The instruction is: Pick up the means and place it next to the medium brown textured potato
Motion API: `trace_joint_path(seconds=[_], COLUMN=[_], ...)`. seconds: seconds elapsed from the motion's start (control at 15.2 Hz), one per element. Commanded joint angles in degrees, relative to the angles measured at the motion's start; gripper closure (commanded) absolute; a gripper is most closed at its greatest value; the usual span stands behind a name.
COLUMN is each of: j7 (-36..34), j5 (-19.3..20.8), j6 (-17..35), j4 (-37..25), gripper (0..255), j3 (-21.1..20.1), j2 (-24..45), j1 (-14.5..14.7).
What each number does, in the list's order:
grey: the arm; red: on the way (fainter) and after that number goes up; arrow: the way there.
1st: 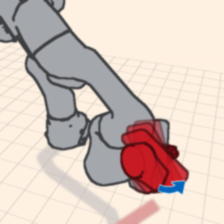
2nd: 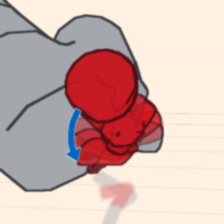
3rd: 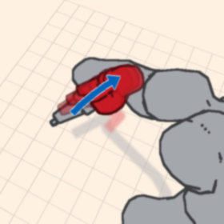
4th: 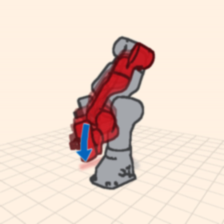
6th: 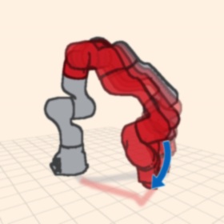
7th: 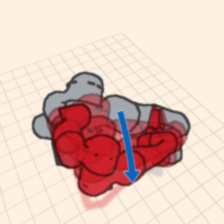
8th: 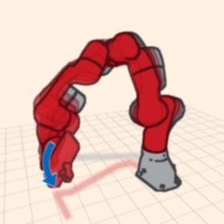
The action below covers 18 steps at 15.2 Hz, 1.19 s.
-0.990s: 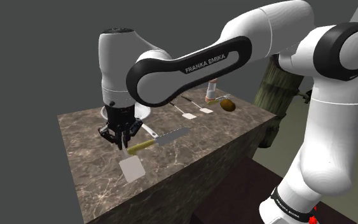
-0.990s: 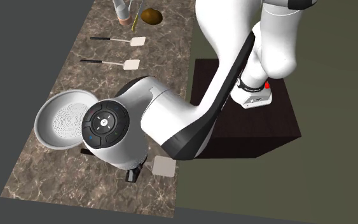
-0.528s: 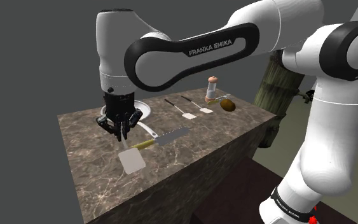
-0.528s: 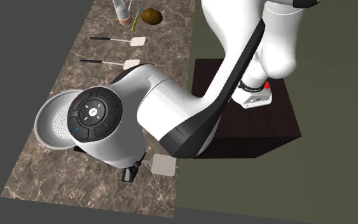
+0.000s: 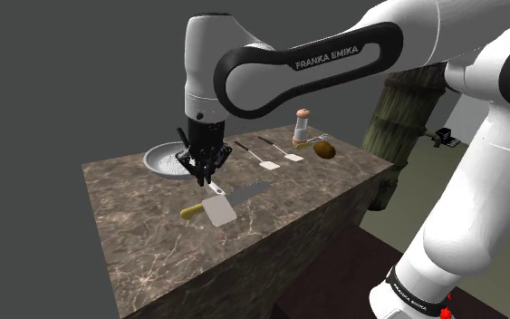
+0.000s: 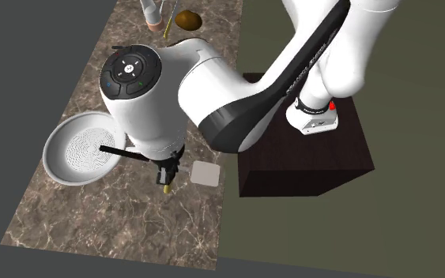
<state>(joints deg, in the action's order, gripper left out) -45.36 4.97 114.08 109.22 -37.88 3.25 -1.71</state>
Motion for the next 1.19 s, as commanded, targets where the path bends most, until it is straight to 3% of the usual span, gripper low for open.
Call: trace_joint_path(seconds=[0.0, 0.53, 1.12], j7=[4.0, 18.6, 33.0], j5=[-2.7, -9.4, -10.9], j6=[1.1, 2.8, 3.2], j4=[3.9, 15.0, 22.6], gripper=[255, 255, 255], j3=[1.2, 8.5, 17.9], j2=[-3.8, -15.0, -22.0], j1=[-1.8, -6.0, -9.8])
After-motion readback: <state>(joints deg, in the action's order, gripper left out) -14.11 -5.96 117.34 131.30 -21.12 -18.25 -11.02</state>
